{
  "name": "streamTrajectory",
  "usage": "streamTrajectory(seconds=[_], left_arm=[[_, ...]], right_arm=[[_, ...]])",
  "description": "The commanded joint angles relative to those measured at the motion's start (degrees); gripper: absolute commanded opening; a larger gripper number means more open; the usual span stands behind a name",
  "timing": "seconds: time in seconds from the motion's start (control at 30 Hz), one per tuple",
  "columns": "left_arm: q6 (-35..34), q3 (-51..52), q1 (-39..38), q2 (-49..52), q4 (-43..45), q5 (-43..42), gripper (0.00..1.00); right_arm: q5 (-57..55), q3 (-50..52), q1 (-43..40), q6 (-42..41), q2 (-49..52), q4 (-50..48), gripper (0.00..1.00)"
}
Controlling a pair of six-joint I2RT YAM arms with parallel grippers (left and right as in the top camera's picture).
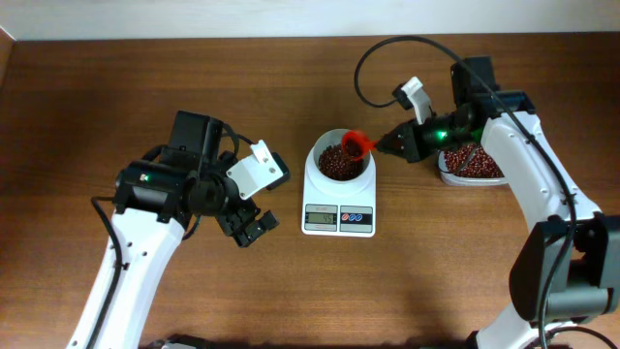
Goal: Scoop and weigh 50g on scale
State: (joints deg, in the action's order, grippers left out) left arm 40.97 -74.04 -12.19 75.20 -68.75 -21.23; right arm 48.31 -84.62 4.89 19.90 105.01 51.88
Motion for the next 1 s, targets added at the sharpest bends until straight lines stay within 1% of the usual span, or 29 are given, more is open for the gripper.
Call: streamTrajectory(seconds=[0.0,0.03,0.1,0.13,0.2,0.23,0.27,0.3,0.4,0.83,0.9,0.93,0.97], left_arm=[[0.5,0.2,0.2,-1.0,0.1,-0.8,0.99],[0.5,0.2,0.2,-1.0,0.1,-0.8,0.99],[0.5,0.2,0.2,-1.0,0.1,-0.8,0.99],[0.5,0.2,0.2,-1.0,0.1,-0.8,0.99],[0.5,0.2,0.2,-1.0,0.1,-0.8,0.99],[0.5,0.2,0.2,-1.0,0.1,-0.9,0.99],[0.5,0.2,0.2,-1.0,0.1,-0.8,0.99],[0.5,0.2,0.2,-1.0,0.1,-0.9,0.99],[0.5,0.2,0.2,-1.0,0.1,-0.8,0.99],[0.5,0.2,0.2,-1.0,0.1,-0.8,0.99],[0.5,0.2,0.2,-1.0,0.1,-0.8,0.99],[0.5,0.2,0.2,-1.0,0.1,-0.8,0.99],[0.5,0.2,0.2,-1.0,0.1,-0.8,0.99]], right_arm=[[-7.5,0.0,0.3,-7.5,-2.6,-0.7,0.04],[-7.4,0.0,0.4,-6.1,-2.6,-0.1,0.04],[1.8,0.0,0.3,0.2,-2.8,0.1,0.04],[1.4,0.0,0.3,-1.6,-2.8,-1.2,0.04],[-5.7,0.0,0.3,-7.8,-2.8,-1.6,0.04],[-4.3,0.0,0.3,-6.9,-2.8,-1.5,0.04],[0.7,0.0,0.3,-3.3,-2.9,-1.7,0.04],[3.1,0.0,0.3,-2.3,-2.9,-2.3,0.04],[-0.3,0.0,0.3,-5.4,-2.9,-2.4,0.04],[1.1,0.0,0.3,-5.4,-2.9,-1.8,0.04],[4.2,0.0,0.3,-4.6,-2.9,-1.8,0.04],[6.8,0.0,0.3,-2.4,-2.9,-1.9,0.04],[5.8,0.0,0.3,-2.5,-2.9,-2.2,0.04]])
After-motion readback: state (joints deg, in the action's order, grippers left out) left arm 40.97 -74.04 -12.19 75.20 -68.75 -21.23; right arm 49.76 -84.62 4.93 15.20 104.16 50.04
